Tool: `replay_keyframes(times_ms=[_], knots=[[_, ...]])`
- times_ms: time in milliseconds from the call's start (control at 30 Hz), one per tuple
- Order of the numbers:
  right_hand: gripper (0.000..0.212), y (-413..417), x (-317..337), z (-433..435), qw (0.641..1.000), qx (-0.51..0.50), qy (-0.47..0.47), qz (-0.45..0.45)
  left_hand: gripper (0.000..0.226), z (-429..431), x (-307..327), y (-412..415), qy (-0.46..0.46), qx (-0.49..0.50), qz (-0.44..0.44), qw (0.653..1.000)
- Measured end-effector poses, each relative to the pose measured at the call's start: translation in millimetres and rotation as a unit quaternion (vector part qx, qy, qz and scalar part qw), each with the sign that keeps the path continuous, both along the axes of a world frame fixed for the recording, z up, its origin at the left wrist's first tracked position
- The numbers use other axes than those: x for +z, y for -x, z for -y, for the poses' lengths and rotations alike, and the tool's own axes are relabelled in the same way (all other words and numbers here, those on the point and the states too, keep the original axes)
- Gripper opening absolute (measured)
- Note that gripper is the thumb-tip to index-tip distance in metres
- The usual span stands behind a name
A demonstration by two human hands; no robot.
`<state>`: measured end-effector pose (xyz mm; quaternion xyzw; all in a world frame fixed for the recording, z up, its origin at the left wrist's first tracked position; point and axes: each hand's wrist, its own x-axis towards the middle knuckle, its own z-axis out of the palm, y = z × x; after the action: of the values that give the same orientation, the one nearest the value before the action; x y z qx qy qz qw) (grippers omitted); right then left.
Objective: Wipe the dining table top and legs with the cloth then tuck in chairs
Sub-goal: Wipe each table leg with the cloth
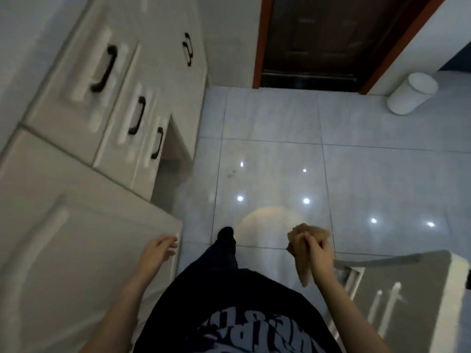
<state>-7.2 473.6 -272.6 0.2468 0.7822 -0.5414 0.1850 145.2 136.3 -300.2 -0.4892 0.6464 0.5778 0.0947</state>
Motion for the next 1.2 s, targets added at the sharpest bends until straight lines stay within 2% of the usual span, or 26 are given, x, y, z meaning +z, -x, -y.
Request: replay_keyframes(times_ms=[233, 367, 533, 733, 933, 1067, 1200], knots=[[0.019, 45.5, 1.1, 2.1, 0.991, -0.128, -0.034, 0.014, 0.022, 68.9, 17.1, 198.6, 0.010, -0.164, -0.015, 0.986], [0.015, 67.7, -2.0, -1.6, 0.978, -0.201, -0.050, 0.021, 0.019, 55.5, 20.5, 280.5, -0.004, -0.247, -0.016, 0.969], [0.022, 123.8, -13.0, -13.9, 0.954, -0.300, -0.015, 0.026, 0.021, 26.9, 2.6, 379.5, -0.013, -0.317, 0.008, 0.948], [0.021, 232.6, -22.1, -42.9, 0.938, -0.345, 0.015, 0.030, 0.019, -9.1, -1.0, 489.0, -0.008, -0.337, 0.027, 0.941], [0.012, 358.3, 10.9, -80.8, 0.930, -0.365, 0.041, 0.003, 0.022, -28.1, -0.6, 588.1, 0.004, -0.337, 0.035, 0.941], [0.015, 425.6, 4.7, -112.7, 0.925, -0.380, 0.013, 0.001, 0.021, -50.4, -8.0, 663.2, 0.021, -0.371, 0.052, 0.927], [0.016, 479.8, -11.5, -144.7, 0.903, -0.429, 0.016, 0.015, 0.020, -95.2, -14.9, 761.0, 0.026, -0.418, 0.043, 0.907]])
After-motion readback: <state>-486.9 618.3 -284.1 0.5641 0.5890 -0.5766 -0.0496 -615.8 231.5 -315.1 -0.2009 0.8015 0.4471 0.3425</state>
